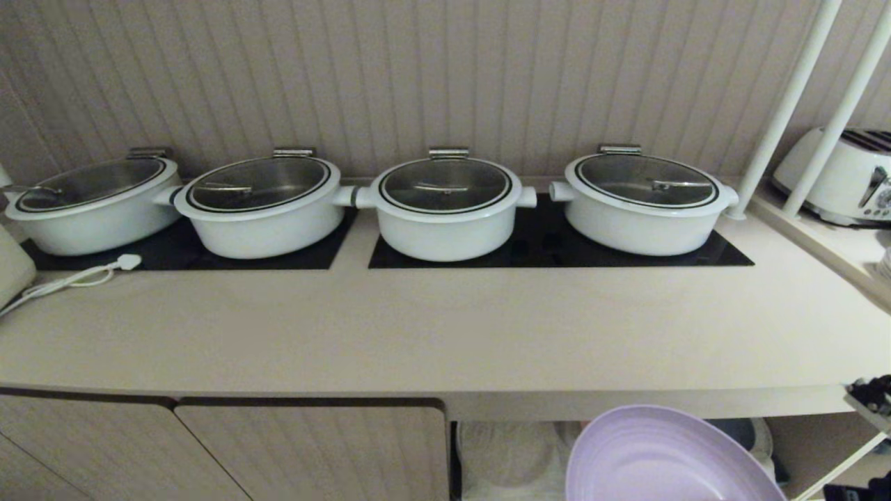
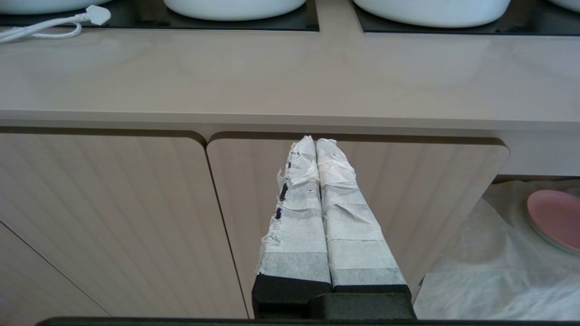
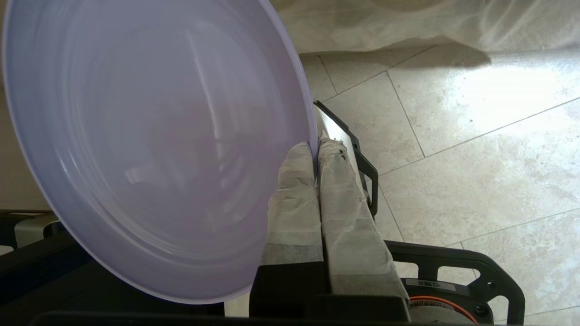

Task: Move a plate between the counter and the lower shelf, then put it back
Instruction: Put the plate

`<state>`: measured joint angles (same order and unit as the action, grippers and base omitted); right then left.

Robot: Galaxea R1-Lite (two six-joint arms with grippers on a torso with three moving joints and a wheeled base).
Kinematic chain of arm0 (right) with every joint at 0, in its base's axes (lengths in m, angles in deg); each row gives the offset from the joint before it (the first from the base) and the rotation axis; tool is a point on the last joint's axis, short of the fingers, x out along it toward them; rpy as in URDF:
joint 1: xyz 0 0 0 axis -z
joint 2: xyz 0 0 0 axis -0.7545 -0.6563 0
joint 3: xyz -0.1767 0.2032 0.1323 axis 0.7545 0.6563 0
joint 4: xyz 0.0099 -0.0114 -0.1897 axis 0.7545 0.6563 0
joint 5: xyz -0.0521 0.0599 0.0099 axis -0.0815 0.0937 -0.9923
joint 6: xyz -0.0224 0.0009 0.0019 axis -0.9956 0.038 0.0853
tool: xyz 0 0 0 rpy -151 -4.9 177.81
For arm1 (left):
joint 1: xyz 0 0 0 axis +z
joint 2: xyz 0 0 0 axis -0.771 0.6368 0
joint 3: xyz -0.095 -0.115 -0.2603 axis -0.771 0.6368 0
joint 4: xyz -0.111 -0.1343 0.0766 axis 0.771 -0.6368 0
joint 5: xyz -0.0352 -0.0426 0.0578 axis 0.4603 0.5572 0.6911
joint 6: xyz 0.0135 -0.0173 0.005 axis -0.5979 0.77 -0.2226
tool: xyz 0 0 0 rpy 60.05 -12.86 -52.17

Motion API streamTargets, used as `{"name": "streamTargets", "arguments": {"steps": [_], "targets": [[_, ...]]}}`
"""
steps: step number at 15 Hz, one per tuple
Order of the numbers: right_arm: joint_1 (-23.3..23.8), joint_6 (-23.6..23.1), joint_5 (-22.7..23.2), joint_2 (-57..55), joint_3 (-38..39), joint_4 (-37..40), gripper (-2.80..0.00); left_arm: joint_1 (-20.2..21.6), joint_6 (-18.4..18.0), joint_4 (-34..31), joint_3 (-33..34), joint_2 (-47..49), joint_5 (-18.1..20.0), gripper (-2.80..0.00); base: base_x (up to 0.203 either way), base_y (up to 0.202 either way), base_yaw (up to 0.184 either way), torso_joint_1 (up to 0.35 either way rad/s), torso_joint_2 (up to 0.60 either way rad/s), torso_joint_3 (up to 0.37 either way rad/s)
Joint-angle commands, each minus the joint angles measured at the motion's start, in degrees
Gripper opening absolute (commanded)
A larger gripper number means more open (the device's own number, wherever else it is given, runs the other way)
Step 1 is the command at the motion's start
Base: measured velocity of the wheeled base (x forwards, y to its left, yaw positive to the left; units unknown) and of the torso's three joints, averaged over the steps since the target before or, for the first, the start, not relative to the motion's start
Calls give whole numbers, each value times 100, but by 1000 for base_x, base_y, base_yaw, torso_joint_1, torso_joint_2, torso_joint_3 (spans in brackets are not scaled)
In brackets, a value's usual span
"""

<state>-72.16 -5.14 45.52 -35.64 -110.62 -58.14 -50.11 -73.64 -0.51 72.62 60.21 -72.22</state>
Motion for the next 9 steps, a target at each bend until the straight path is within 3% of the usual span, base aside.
{"name": "streamTargets", "arguments": {"steps": [1, 9], "targets": [[3, 85, -1, 27, -7, 6, -280, 2, 3, 5, 1, 6, -2, -280, 0, 0, 0, 0, 0, 0], [2, 531, 15, 70, -34, 4, -280, 2, 3, 5, 1, 6, -2, -280, 0, 0, 0, 0, 0, 0]]}}
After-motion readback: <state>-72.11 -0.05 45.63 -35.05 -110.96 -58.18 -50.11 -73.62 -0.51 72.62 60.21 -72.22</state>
